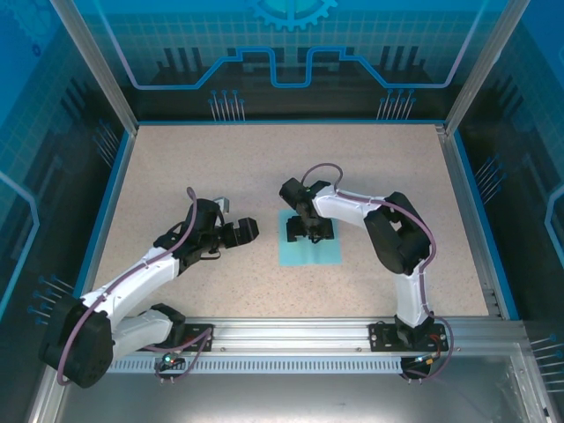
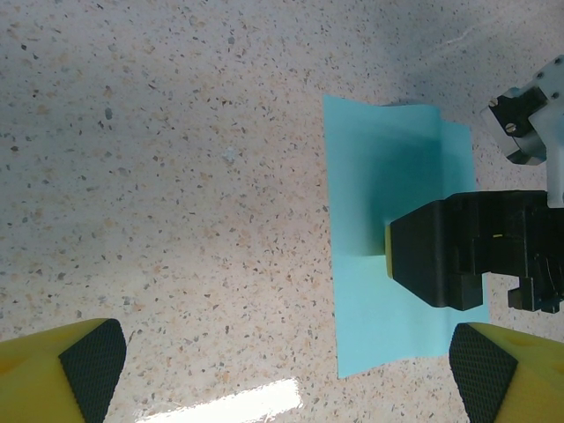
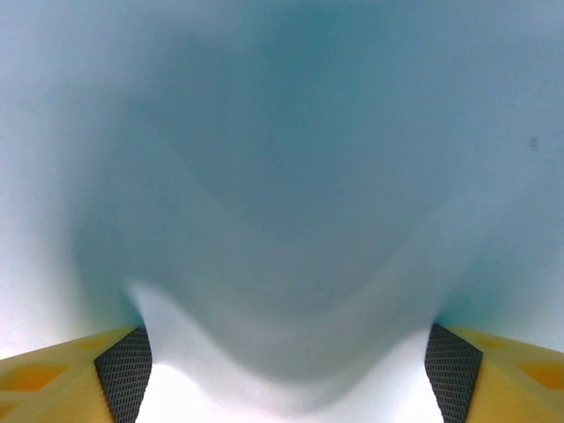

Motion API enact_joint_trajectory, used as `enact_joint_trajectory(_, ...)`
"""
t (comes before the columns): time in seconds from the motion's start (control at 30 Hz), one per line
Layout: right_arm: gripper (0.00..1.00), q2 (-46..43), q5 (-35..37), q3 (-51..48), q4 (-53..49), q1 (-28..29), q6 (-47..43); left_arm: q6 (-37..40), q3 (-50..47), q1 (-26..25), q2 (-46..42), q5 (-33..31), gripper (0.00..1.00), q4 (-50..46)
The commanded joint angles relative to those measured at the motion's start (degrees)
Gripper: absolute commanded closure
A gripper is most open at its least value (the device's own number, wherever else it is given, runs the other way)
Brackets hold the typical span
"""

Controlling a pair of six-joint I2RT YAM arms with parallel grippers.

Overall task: Fold a paper plane with a square sheet of paper (pick it up from the middle)
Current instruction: Fold the square sheet of paper in half at the center of the table.

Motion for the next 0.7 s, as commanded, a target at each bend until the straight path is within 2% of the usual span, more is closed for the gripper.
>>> enact_joint_trajectory(0.0, 0.17, 2.7, -0.2, -2.8, -1.2, 0.5, -0.8, 1.5, 1.4, -0.1, -0.6, 1.0, 0.02, -1.4)
enact_joint_trajectory(0.03, 0.18, 2.0, -0.6, -2.4, -1.1, 0.5, -1.1, 1.5, 1.6, -0.2, -0.6, 1.0, 0.02, -1.6)
enact_joint_trajectory(0.23, 0.42, -1.3, -0.3, 0.3, -3.1, -0.2, -2.8, 1.8, 2.0, -0.2, -1.0, 0.7, 0.02, -2.6)
enact_joint_trajectory(0.33, 0.5, -3.6, -1.0, 0.4, -3.3, -0.3, -3.8, 1.8, 2.0, -0.2, -1.4, 0.6, 0.01, -2.9)
enact_joint_trajectory(0.43, 0.64, -6.6, -2.3, 0.0, -2.8, -0.4, -4.4, 1.8, 2.3, -0.1, -1.4, 0.4, 0.02, -3.2)
enact_joint_trajectory(0.53, 0.71, -9.4, -5.1, -0.6, -1.6, -0.8, -4.6, 1.8, 2.7, -0.2, -1.2, 0.3, 0.01, -3.4)
enact_joint_trajectory(0.67, 0.73, -13.1, -12.5, -2.2, 1.9, -2.2, -4.1, 1.9, 3.6, -0.1, -0.7, 0.5, 0.01, -4.0)
